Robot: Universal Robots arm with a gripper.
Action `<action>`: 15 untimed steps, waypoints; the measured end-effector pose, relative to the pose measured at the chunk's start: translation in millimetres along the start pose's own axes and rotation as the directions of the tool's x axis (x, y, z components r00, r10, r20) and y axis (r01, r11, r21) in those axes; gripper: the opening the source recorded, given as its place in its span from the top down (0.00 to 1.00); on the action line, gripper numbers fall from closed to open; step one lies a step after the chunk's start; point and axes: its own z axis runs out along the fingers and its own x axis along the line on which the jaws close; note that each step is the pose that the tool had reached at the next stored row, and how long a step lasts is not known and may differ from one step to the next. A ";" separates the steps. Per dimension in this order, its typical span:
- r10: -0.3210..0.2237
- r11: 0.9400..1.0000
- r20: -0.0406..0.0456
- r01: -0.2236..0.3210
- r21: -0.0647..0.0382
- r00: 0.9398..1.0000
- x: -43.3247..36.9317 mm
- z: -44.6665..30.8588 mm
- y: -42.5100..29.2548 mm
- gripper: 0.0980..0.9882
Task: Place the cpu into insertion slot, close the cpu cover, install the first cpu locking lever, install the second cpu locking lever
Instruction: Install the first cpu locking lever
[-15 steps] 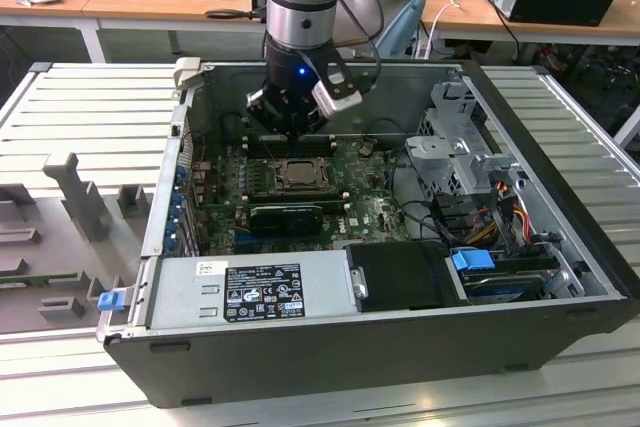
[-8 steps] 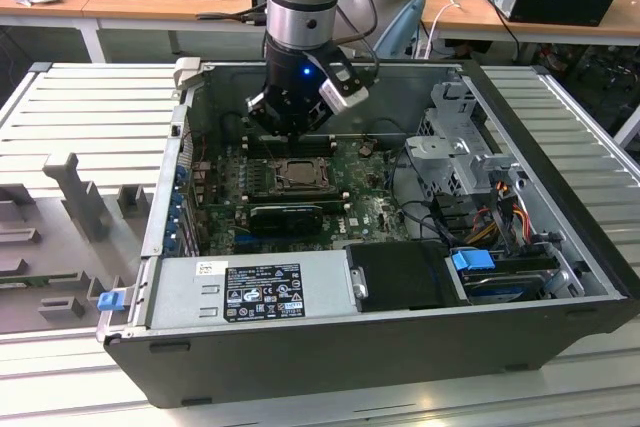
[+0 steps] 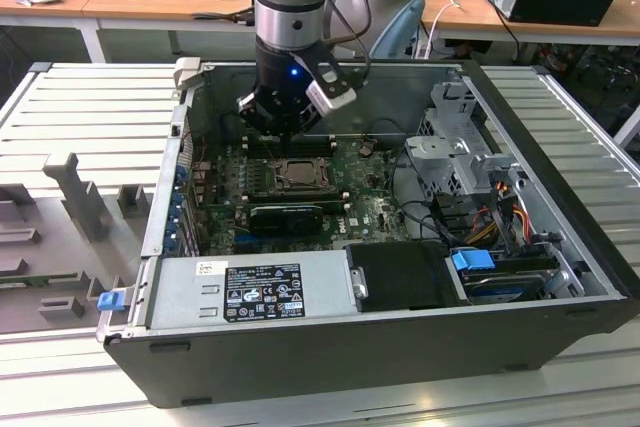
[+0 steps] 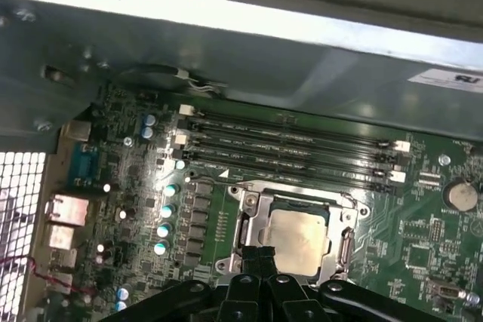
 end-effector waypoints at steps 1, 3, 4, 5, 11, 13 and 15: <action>0.016 1.000 0.000 -0.016 0.000 1.000 0.0 0.2 0.0 0.99; 0.037 0.999 0.001 -0.037 -0.001 0.999 0.7 0.3 0.1 0.99; 0.038 0.999 0.001 -0.038 -0.001 0.999 3.6 0.4 0.4 0.99; 0.038 0.999 0.002 -0.038 -0.001 0.999 6.4 0.5 0.8 0.99; 0.038 0.999 0.007 -0.038 -0.005 0.999 21.6 -9.0 3.2 0.99; 0.039 0.999 0.007 -0.039 -0.007 0.999 23.8 -9.3 3.5 0.99; 0.042 0.999 0.008 -0.042 -0.009 0.999 28.5 -9.2 4.1 0.99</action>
